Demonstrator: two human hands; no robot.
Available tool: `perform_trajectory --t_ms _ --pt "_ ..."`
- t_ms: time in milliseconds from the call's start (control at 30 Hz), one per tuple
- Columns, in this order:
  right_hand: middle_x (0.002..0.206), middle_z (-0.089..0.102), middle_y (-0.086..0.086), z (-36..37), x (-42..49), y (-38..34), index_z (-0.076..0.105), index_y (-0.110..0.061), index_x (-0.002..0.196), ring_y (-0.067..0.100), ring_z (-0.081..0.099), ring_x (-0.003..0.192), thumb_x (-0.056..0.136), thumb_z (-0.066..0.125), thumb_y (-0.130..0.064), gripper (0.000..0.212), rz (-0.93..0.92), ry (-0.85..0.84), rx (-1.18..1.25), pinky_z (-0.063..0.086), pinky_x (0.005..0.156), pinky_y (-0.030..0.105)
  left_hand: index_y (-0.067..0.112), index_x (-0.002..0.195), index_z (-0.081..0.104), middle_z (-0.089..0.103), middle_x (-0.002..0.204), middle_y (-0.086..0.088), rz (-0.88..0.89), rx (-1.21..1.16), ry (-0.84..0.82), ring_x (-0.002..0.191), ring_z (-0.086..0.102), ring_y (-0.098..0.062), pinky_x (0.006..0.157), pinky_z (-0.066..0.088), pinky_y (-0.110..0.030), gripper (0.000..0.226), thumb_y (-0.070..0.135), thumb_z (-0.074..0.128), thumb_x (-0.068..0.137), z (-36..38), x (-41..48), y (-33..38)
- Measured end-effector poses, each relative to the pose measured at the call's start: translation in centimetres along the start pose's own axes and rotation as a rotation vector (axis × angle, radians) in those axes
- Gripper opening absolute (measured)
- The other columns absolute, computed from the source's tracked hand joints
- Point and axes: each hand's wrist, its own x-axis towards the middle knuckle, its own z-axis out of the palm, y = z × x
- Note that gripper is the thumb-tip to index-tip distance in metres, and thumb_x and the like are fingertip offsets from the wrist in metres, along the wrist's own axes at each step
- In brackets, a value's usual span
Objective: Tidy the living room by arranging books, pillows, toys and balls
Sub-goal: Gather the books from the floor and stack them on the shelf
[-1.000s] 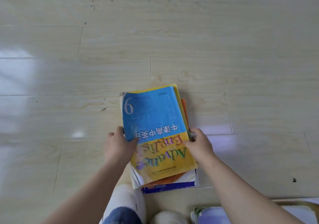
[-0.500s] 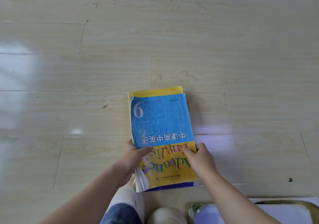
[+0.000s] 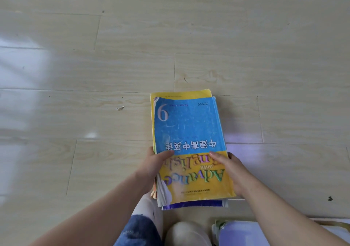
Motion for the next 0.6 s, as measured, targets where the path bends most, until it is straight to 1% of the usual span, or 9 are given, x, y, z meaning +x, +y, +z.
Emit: perform_trajectory --t_ms 100,167,267,367,400,433,533,600 --pt "0.099 0.071 0.016 0.6 -0.3 0.1 0.053 -0.013 0.116 0.035 0.07 0.087 0.077 0.075 -0.028 0.047 -0.002 -0.018 0.004 0.056 0.078 0.051 0.005 0.123 0.047 0.067 0.109 -0.018 0.03 -0.022 0.035 0.086 0.067 -0.029 0.07 0.056 -0.037 0.037 0.018 0.059 0.091 0.4 0.0 0.3" --pt "0.098 0.072 0.012 0.9 -0.7 0.1 0.056 -0.014 0.111 0.031 0.07 0.087 0.078 0.074 -0.029 0.041 -0.072 0.031 -0.011 0.056 0.08 0.048 0.004 0.119 0.048 0.067 0.106 -0.018 0.073 0.002 0.07 0.084 0.068 -0.029 0.071 0.056 -0.039 0.037 0.021 0.061 0.089 0.6 -0.1 0.8" --pt "0.096 0.071 0.01 1.5 -2.5 -0.6 0.059 -0.013 0.105 0.027 0.069 0.085 0.079 0.073 -0.029 0.033 -0.129 0.087 0.002 0.057 0.077 0.042 0.006 0.113 0.049 0.07 0.094 -0.016 0.083 0.051 0.135 0.078 0.069 -0.029 0.073 0.057 -0.043 0.037 0.027 0.065 0.087 0.2 -1.3 1.9" --pt "0.095 0.071 0.009 2.1 -3.2 -1.3 0.06 -0.012 0.103 0.024 0.069 0.083 0.081 0.072 -0.029 0.03 -0.135 0.058 -0.011 0.056 0.066 0.033 0.005 0.111 0.051 0.071 0.086 -0.014 0.069 0.093 0.136 0.072 0.069 -0.028 0.065 0.056 -0.039 0.037 0.028 0.066 0.086 -0.4 -2.2 2.9" --pt "0.095 0.071 0.009 2.5 -7.6 -1.9 0.061 -0.012 0.104 0.024 0.069 0.083 0.082 0.072 -0.029 0.031 -0.193 0.03 -0.03 0.055 0.065 0.032 0.004 0.111 0.052 0.07 0.085 -0.014 0.13 0.083 0.173 0.07 0.068 -0.027 0.063 0.056 -0.037 0.038 0.028 0.066 0.086 -1.2 -6.8 3.6" --pt "0.096 0.071 0.009 2.7 -8.3 -2.1 0.061 -0.012 0.105 0.024 0.069 0.084 0.082 0.071 -0.03 0.031 -0.208 0.007 -0.036 0.055 0.065 0.031 0.003 0.111 0.052 0.07 0.086 -0.015 0.141 0.075 0.166 0.07 0.068 -0.028 0.064 0.056 -0.037 0.038 0.028 0.066 0.086 -1.4 -7.7 3.8" --pt "0.096 0.071 0.01 3.2 -9.2 -3.4 0.063 -0.011 0.105 0.026 0.069 0.084 0.083 0.07 -0.031 0.031 -0.216 0.013 -0.069 0.055 0.066 0.031 0.001 0.112 0.053 0.07 0.09 -0.018 0.138 0.071 0.181 0.074 0.068 -0.031 0.069 0.057 -0.041 0.041 0.028 0.067 0.085 -1.8 -8.8 4.6" --pt "0.096 0.071 0.011 3.7 -12.6 -3.6 0.064 -0.012 0.104 0.027 0.069 0.084 0.083 0.07 -0.033 0.031 -0.243 -0.027 -0.12 0.057 0.072 0.036 0.001 0.112 0.053 0.07 0.086 -0.017 0.166 0.066 0.21 0.069 0.068 -0.029 0.061 0.056 -0.037 0.04 0.028 0.066 0.086 -2.7 -12.6 4.8"
